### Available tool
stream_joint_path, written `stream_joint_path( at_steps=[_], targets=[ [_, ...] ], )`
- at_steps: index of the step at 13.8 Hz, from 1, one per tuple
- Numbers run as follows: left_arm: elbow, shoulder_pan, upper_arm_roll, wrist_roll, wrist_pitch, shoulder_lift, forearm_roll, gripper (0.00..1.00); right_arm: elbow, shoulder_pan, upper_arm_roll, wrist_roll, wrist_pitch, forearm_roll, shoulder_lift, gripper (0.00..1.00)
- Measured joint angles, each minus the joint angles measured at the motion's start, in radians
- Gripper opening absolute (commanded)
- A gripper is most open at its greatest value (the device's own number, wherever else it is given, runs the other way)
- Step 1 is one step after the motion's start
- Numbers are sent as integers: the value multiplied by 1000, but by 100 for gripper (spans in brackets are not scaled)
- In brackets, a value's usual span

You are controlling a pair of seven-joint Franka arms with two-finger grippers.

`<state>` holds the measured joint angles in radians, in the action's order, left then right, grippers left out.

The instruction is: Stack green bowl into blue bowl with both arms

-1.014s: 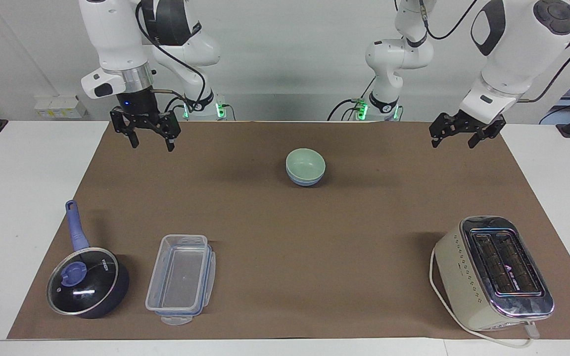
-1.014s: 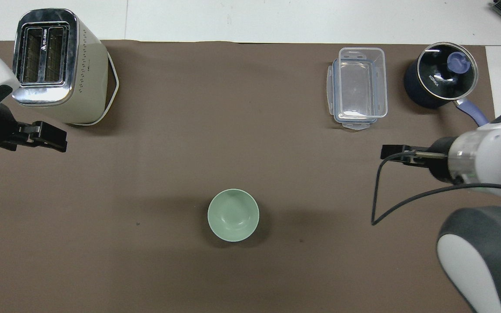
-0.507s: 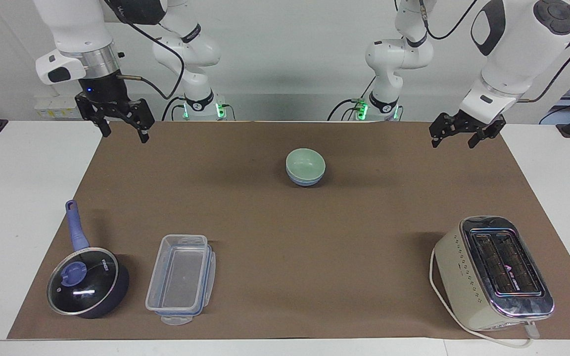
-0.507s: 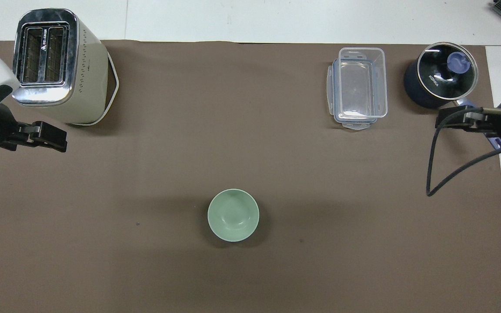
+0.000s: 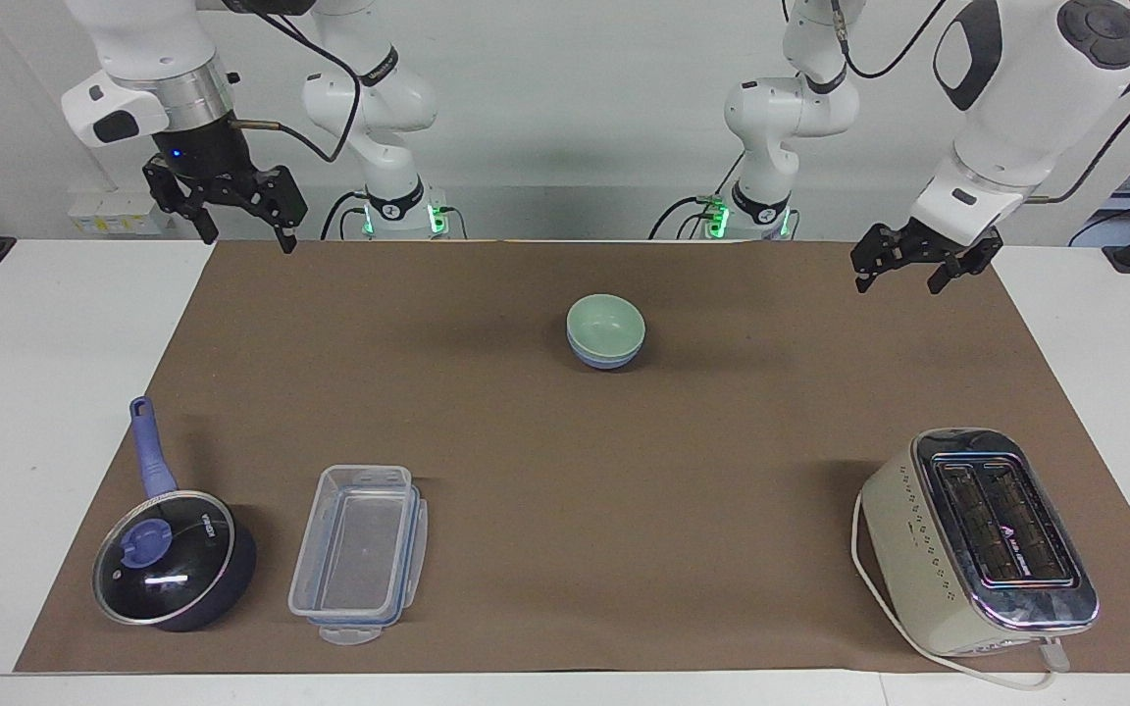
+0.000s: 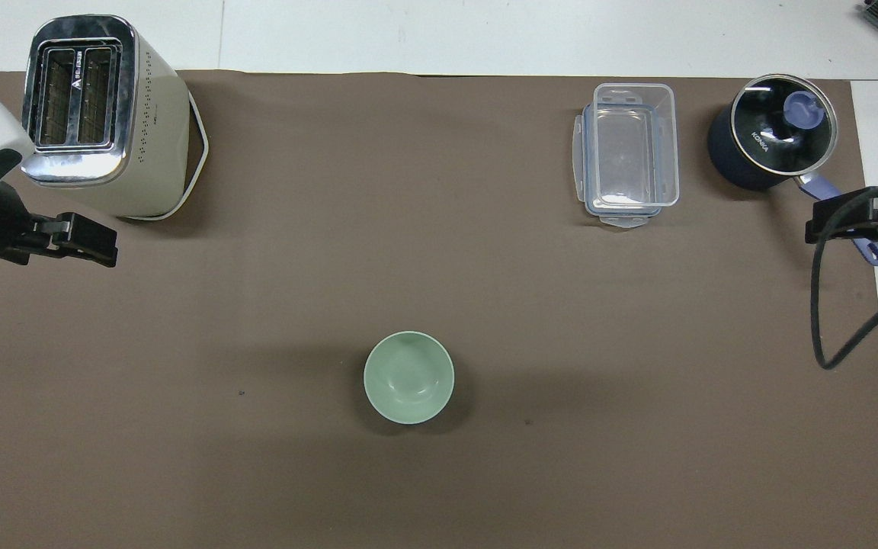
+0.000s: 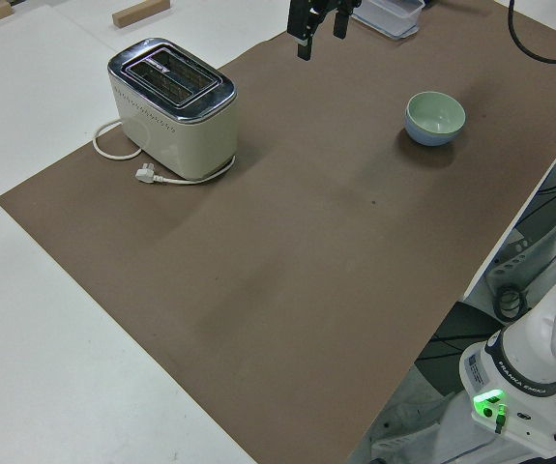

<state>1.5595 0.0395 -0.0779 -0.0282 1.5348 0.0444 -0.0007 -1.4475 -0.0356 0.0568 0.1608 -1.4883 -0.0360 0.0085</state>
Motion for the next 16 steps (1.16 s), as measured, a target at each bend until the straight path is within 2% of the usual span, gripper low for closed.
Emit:
stream_joint_path(
  at_steps=[7,16],
  targets=[
    [0,0,0,0,0,0,0,100,-75,-4,0,0,-12,10,-18,100],
    [0,0,0,0,0,0,0,100,-95,-4,0,0,-13,10,-26,100]
  ],
)
